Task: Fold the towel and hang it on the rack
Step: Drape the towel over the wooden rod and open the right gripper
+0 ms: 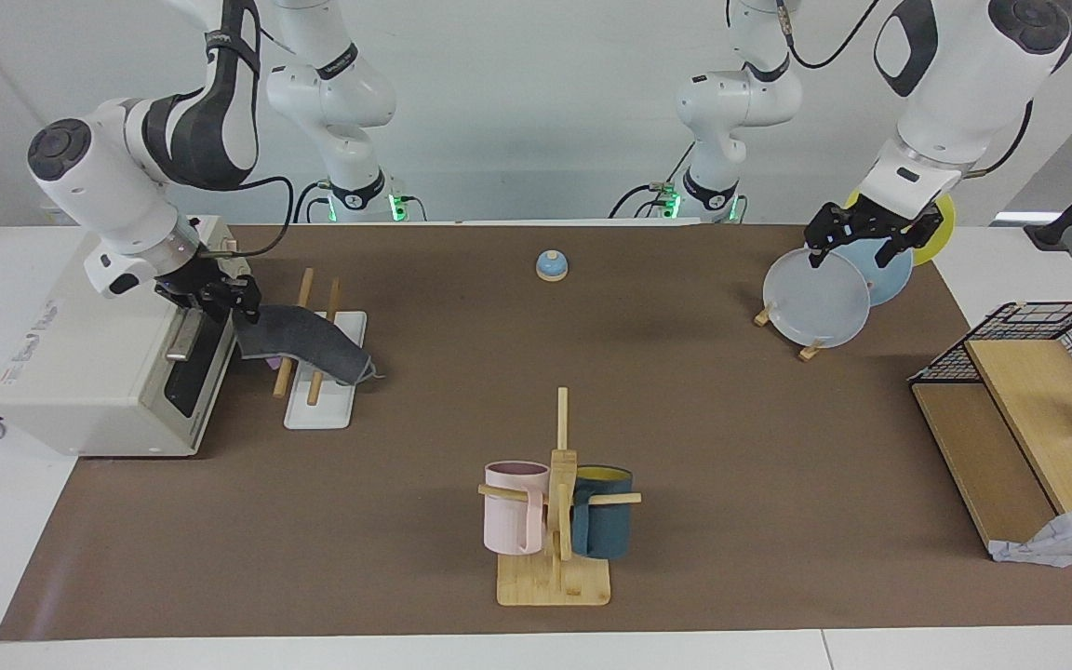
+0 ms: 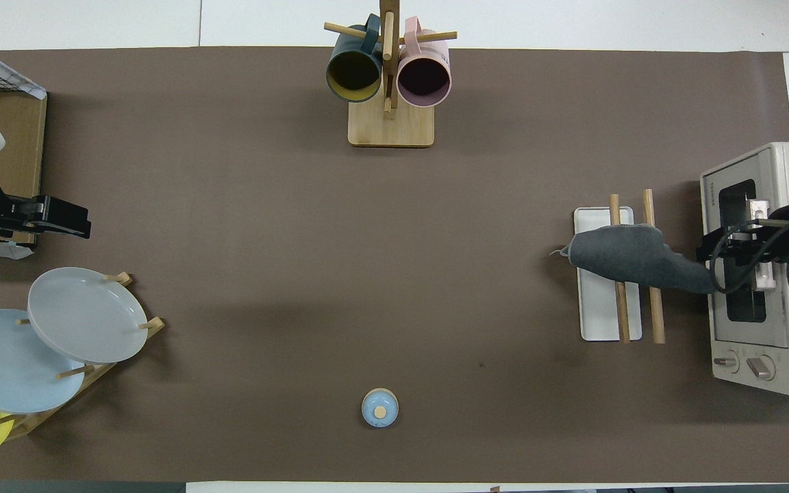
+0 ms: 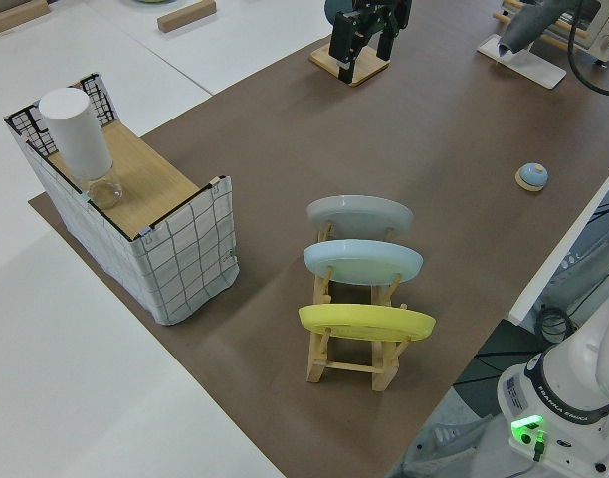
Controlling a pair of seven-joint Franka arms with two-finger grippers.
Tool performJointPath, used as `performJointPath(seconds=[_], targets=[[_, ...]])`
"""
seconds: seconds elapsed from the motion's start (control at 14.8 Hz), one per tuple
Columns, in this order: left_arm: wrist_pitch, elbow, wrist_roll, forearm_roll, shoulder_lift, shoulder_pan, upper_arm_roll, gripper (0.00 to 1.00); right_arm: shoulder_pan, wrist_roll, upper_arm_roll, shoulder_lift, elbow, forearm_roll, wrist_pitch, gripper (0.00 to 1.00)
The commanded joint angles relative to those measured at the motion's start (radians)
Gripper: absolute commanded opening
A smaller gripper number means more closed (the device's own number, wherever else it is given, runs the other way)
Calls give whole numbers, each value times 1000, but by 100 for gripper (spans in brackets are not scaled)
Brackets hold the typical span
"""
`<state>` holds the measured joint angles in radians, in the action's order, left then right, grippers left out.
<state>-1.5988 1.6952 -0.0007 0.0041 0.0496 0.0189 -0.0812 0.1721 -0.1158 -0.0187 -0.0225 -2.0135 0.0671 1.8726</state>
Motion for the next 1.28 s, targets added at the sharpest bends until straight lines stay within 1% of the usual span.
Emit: performJointPath(seconds=[0.0,0.13,0.4,0.61,0.74,1.08,1.21], targets=[[-13,9,16,17,18,7,6,100,10,-27,11,-11,51,-61,-42,100],[-15,9,16,19,16,9,6,100,0,-27,20,4,125,-90,-113,100],[-15,9,15,19,15,6,6,100,-48,-22,25,62,307,-93,-262,100],[-19,9,11,19,15,4,6,100,-71,-18,26,59,334,-90,-283,100],[-10,9,10,19,16,4,6,100,-109,-13,28,62,410,-95,-343,100],[-13,9,10,19,16,4,6,100,-121,22,28,70,499,-96,-420,100],[-15,9,8,19,16,4,6,100,-120,53,31,70,506,-92,-432,100]])
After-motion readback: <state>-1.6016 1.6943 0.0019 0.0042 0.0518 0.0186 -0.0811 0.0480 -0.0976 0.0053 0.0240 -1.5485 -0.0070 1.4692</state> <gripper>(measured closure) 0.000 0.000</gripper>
